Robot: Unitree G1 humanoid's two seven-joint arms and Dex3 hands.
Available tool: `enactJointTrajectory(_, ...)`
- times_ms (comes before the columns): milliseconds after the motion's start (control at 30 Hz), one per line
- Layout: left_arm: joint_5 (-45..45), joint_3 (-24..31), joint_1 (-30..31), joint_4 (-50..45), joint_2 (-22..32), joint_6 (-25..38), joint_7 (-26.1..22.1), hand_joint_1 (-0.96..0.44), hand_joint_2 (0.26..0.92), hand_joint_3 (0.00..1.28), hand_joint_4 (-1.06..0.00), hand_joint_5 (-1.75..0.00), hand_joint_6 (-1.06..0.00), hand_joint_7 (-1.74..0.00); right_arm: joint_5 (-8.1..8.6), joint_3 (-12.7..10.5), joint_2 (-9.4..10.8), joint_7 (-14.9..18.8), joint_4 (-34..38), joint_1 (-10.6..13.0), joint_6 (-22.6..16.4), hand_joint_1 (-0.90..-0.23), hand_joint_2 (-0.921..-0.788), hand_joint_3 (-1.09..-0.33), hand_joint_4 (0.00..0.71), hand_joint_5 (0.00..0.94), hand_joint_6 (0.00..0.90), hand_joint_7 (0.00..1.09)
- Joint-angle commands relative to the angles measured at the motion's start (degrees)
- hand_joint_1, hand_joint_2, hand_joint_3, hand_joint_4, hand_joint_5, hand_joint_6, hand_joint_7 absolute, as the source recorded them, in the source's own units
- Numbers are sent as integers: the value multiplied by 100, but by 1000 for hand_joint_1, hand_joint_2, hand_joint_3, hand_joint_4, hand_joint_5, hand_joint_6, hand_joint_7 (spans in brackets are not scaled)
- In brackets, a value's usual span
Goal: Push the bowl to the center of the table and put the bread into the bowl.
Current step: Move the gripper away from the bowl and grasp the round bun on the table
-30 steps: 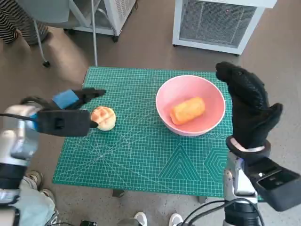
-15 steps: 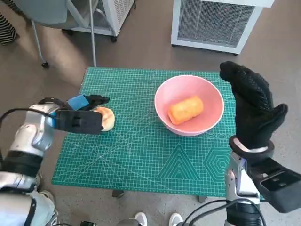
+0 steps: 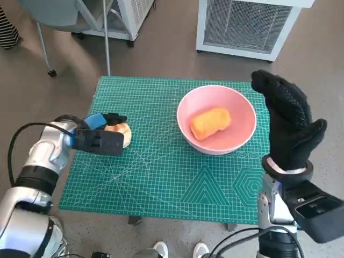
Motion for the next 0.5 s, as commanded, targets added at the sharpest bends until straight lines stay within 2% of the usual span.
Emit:
enactJointTrajectory(33,74,-118,107,267,-30,-657,670,-12,900,67,-609,-841,-609,-842,-95,-16,20,-65,49,100,-7,-449,-921,-575,376,30,-1,834)
enactJointTrajectory(100,41,-116,110,313,16,-864,780,-5,911,73,-640,-1057,-626,-1026,-102,-14,19,-77,45,97,-1,-449,-921,-574,376,30,-1,833)
enactJointTrajectory(167,19,-114,74,358,57,-1018,818,-3,915,75,-644,-1126,-639,-1091,-107,-14,15,-88,46,88,4,-449,-921,-574,376,30,-1,833)
enactJointTrajectory(300,-42,-54,-12,307,153,-1201,785,0,919,81,-642,-1212,-643,-1124,-106,-21,4,-95,38,86,7,-447,-921,-575,376,31,-1,832)
enactJointTrajectory(500,-230,211,-170,0,253,-1075,665,0,920,81,-648,-1207,-638,-1154,-116,-23,19,-103,42,86,-3,-445,-921,-574,376,31,0,831)
